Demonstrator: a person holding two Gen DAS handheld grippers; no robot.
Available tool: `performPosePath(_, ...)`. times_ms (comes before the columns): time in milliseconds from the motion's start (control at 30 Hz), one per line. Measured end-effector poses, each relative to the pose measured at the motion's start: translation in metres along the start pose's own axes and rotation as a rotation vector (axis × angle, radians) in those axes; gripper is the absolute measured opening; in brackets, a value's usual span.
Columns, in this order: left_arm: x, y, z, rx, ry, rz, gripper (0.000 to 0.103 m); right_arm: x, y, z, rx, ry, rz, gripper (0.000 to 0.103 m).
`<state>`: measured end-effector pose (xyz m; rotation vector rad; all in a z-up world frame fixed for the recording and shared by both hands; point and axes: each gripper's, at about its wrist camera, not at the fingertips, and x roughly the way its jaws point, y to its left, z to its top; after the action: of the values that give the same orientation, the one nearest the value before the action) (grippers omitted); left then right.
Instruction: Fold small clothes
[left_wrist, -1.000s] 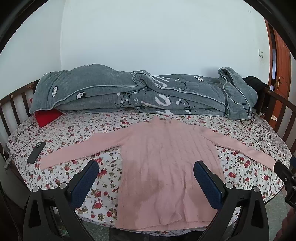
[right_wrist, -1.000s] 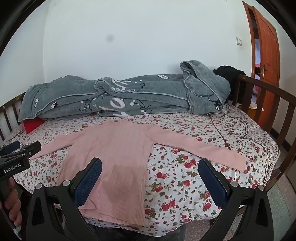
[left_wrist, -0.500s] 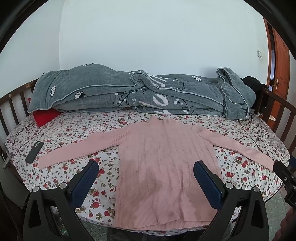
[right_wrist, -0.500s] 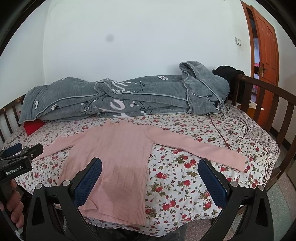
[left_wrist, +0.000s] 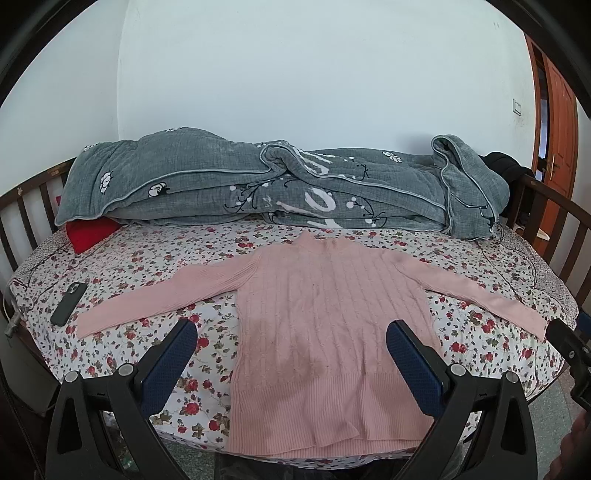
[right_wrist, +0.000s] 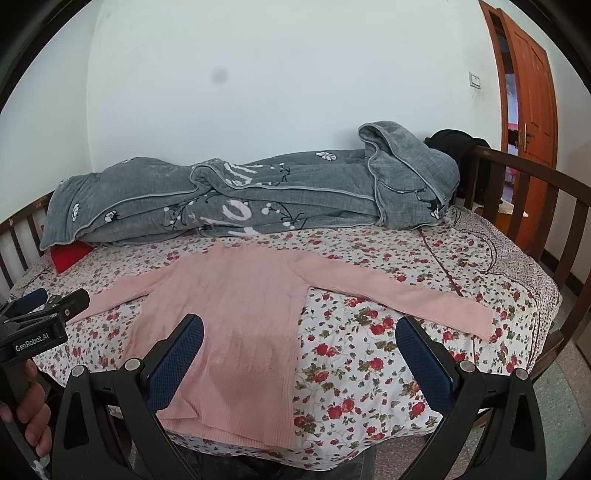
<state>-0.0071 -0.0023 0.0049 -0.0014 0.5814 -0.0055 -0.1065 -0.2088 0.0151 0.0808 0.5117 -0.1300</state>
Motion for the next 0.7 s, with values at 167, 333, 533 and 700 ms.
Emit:
performPosePath(167, -0.0008, -0.0009, 0.0007, 0.002, -0.001, 0.000, 0.103, -0.0001, -0.0011, -0.0004, 0.003, -0.002, -0.001, 0.102)
performPosePath(333, -0.0014, -0.0003, 0.0005, 0.001, 0.000, -0.003, 0.103, -0.0005, -0.0028, -0.0007, 0.010, -0.002, 0.002, 0.102)
performPosePath(533, -0.0023, -0.0010, 0.0008, 0.001, -0.002, -0.002, 0.103, -0.0005, -0.0032, -0.0007, 0.011, -0.002, 0.002, 0.102)
performPosePath(700, -0.0024, -0.0027, 0.0016, 0.000, -0.003, -0.005, 0.103, -0.0006, -0.0033, -0.0003, 0.010, -0.004, 0.001, 0.102)
